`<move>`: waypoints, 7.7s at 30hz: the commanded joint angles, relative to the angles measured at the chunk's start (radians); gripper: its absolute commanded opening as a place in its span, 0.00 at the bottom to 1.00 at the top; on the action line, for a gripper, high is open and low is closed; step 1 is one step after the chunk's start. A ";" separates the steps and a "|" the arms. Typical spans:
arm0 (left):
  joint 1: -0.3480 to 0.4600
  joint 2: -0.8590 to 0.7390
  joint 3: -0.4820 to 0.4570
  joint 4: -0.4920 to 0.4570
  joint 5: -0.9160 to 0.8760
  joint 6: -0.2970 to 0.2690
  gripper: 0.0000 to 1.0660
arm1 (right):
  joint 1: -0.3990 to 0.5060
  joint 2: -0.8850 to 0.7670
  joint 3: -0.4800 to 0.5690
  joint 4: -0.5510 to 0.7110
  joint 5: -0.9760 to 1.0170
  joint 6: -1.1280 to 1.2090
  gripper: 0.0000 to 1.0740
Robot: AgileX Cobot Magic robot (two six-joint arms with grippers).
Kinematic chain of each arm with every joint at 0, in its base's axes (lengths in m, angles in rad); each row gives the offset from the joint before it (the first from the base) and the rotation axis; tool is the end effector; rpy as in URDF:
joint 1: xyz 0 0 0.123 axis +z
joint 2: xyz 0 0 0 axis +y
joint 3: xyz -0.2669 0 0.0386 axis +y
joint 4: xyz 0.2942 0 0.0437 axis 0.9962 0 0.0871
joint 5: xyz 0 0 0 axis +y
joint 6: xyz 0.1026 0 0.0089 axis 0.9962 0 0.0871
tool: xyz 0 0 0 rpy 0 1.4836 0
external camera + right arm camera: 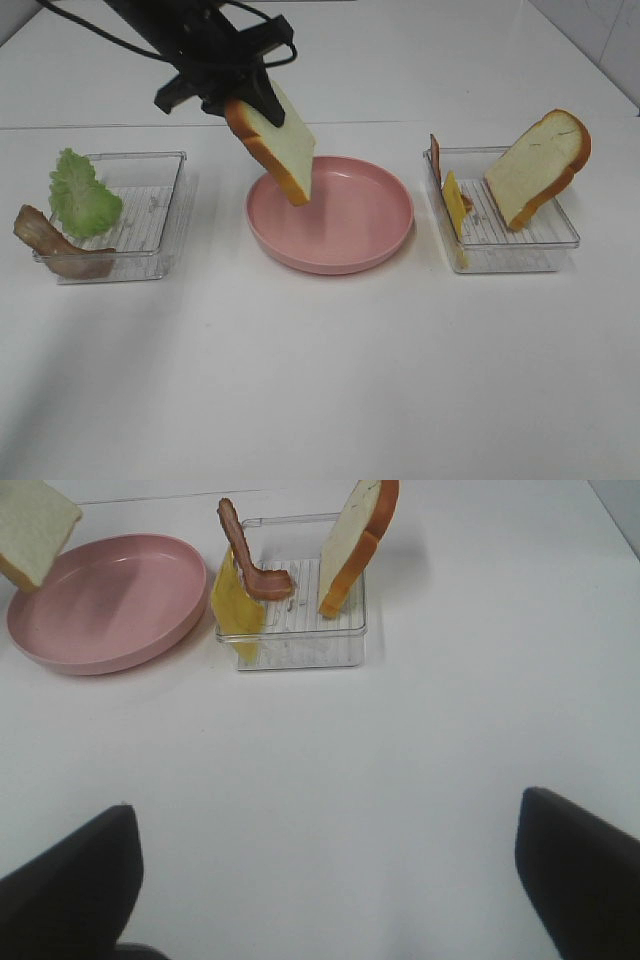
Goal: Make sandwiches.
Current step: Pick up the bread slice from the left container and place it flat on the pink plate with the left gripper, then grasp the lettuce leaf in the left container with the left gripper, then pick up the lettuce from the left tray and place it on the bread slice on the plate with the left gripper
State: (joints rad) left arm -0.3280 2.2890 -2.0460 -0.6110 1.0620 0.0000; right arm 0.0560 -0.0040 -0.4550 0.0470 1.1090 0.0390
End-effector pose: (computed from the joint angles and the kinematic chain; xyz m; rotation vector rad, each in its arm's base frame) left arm 0.4935 -0.2224 0.1896 0.1652 2.7554 -0.9002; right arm 0.0640 0.0079 0.2751 -0.0206 2.1346 0.1131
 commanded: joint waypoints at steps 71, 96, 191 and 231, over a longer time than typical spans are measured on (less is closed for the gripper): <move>0.160 -0.195 -0.003 0.554 0.257 -0.036 0.92 | -0.003 -0.031 0.003 -0.004 -0.010 -0.005 0.87; 0.274 0.042 0.031 0.557 0.214 -0.019 0.92 | -0.003 -0.031 0.003 -0.004 -0.010 -0.005 0.87; -0.151 0.083 -0.051 -0.085 -0.073 0.059 0.00 | -0.003 -0.031 0.003 -0.004 -0.010 -0.005 0.87; -0.147 0.146 -0.052 0.229 -0.073 -0.148 0.33 | -0.003 -0.031 0.003 -0.004 -0.010 -0.005 0.87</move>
State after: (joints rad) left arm -0.4730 2.4380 -2.0960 -0.4030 0.9780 -0.1430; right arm 0.0560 -0.0040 -0.4550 0.0470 1.1090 0.0390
